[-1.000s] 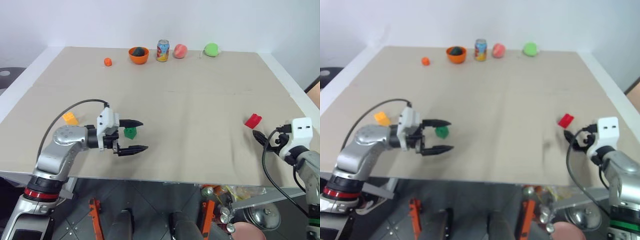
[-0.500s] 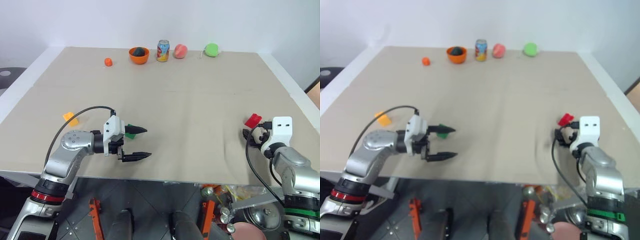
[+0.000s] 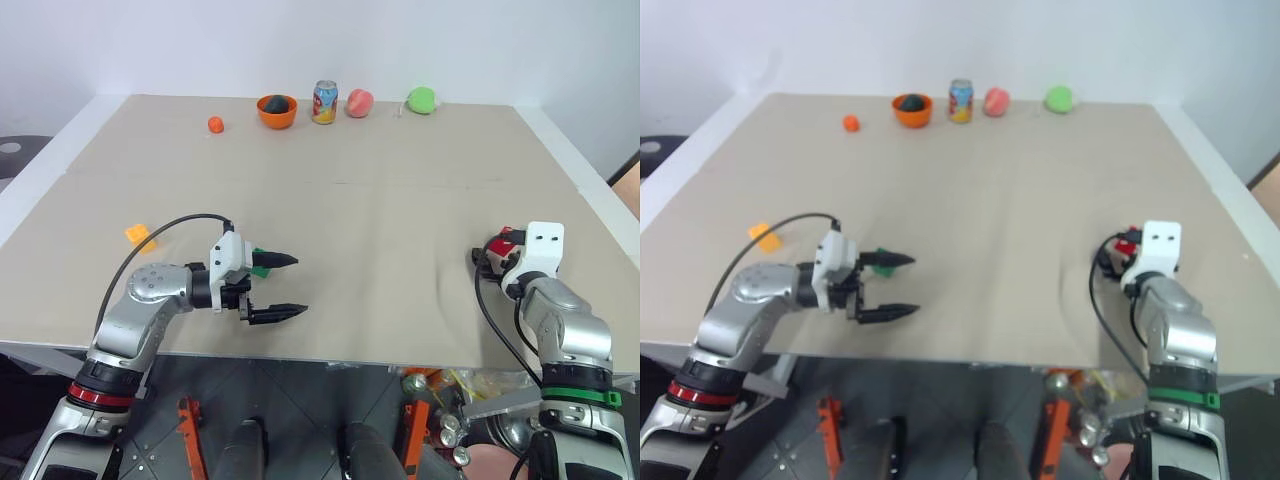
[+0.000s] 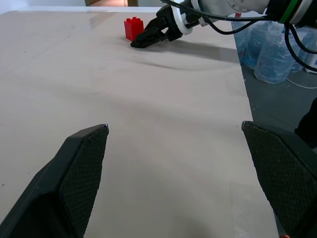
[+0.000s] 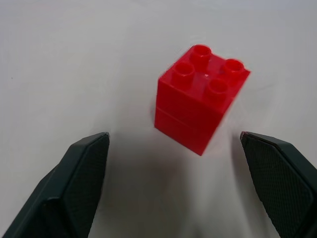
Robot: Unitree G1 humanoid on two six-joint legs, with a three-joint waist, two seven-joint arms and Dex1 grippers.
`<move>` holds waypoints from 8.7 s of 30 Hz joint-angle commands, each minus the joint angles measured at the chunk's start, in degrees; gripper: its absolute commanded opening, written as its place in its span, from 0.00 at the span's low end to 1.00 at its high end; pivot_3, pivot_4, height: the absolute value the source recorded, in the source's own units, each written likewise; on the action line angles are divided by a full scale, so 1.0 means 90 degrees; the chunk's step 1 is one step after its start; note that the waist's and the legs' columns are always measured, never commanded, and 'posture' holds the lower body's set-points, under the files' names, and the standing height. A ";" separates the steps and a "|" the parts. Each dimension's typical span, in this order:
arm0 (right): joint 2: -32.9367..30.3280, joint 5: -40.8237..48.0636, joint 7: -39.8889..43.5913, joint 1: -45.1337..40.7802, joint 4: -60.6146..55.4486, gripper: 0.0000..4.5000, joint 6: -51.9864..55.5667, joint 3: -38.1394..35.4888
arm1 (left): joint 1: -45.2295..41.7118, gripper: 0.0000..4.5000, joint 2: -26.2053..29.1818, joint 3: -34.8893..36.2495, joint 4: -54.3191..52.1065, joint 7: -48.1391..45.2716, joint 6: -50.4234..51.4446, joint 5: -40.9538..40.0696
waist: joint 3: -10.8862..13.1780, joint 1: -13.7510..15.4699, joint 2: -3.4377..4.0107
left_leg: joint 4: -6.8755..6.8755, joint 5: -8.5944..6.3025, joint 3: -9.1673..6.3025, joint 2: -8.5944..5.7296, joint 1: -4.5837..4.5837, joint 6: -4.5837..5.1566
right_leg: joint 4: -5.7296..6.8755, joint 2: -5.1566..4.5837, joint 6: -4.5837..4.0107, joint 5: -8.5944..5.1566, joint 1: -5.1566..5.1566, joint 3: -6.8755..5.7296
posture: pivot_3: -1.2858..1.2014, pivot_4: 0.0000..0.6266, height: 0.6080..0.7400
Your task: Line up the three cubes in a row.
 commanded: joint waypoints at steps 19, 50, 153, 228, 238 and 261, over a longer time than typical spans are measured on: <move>-0.0076 -0.0321 -0.0333 -0.1200 0.1810 0.49 -0.0971 -0.0057 | 0.0236 1.00 0.0053 0.0251 -0.0435 0.0240 -0.0091 -0.0096 | 0.0000 -0.0041 0.0000 | 0.0002 0.0005 0.0000 -0.0001 0.0002 0.0007 | 0.0008 0.0001 -0.0002 0.0001 0.0000 0.0005 | 0.52 0.24 1.00; -0.1633 0.0790 0.6943 -0.0604 -0.0452 0.27 -0.1386 0.1998 | 0.0384 1.00 0.0702 0.1028 -0.0411 -0.0697 -0.0339 -0.0868 | 0.0001 -0.0106 0.0001 | 0.0005 0.0004 0.0002 0.0001 0.0003 0.0007 | 0.0012 0.0002 0.0000 -0.0002 -0.0002 0.0006 | 0.52 0.24 1.00; -0.0746 0.1335 0.6364 -0.1320 -0.1305 0.95 -0.1197 0.1806 | 0.1012 1.00 -0.0344 0.1256 0.0604 0.2469 0.0244 0.0305 | 0.0002 -0.0062 0.0002 | 0.0012 0.0007 0.0015 0.0014 0.0008 -0.0002 | 0.0018 0.0009 -0.0013 0.0012 -0.0010 0.0007 | 0.52 0.24 1.00; -0.2291 0.2498 0.5534 0.2787 -0.3716 0.96 -0.0203 -0.0604 | -0.4265 0.36 -0.2361 -0.0288 0.7997 -0.1563 -0.4138 0.2462 | 0.0007 0.0025 -0.0009 | 0.0047 -0.0020 0.0013 -0.0007 -0.0013 0.0037 | 0.0016 -0.0001 0.0021 -0.0006 -0.0001 0.0013 | 0.52 0.24 1.00; -0.2235 0.2428 0.5473 0.2548 -0.3595 0.96 -0.0296 -0.0275 | -0.3822 0.36 -0.2377 -0.0196 0.7606 -0.1582 -0.3453 0.2392 | 0.0007 0.0027 -0.0008 | 0.0043 -0.0020 0.0011 -0.0008 -0.0011 0.0037 | 0.0017 0.0000 0.0021 -0.0005 -0.0001 0.0014 | 0.52 0.24 1.00; -0.2261 0.2392 0.5466 0.2344 -0.3391 0.96 -0.0419 -0.0106 | -0.3526 0.36 -0.2410 -0.0304 0.7486 -0.1119 -0.3923 0.2707 | 0.0007 0.0032 -0.0008 | 0.0045 -0.0020 0.0011 -0.0009 -0.0010 0.0037 | 0.0017 0.0001 0.0024 -0.0002 0.0002 0.0015 | 0.52 0.24 1.00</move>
